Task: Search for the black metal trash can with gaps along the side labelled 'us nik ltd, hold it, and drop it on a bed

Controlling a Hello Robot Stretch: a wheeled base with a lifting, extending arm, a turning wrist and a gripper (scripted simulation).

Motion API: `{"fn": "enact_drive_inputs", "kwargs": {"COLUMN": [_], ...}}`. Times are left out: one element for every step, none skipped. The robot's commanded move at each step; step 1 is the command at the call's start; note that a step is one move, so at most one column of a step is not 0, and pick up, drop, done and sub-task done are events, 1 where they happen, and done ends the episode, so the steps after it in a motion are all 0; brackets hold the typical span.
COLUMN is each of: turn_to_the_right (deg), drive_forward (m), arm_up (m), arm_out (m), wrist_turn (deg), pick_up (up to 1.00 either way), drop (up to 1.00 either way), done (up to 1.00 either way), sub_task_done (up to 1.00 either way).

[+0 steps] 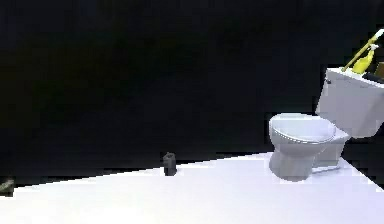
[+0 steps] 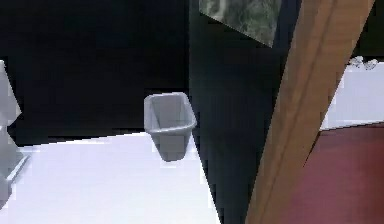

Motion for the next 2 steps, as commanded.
{"fn": "enact_drive_inputs", "kwargs": {"turn_to_the_right": [9.0,0.0], "drive_forward": [0.00,0.70], "arm_up": [0.00,0.00], "arm_out": [0.00,0.00], "wrist_turn": [0.0,0.0], "pick_up": [0.00,0.00], "drop": [0.00,0.00], "done": [0.00,0.00], "sub_task_done": [0.00,0.00]}}
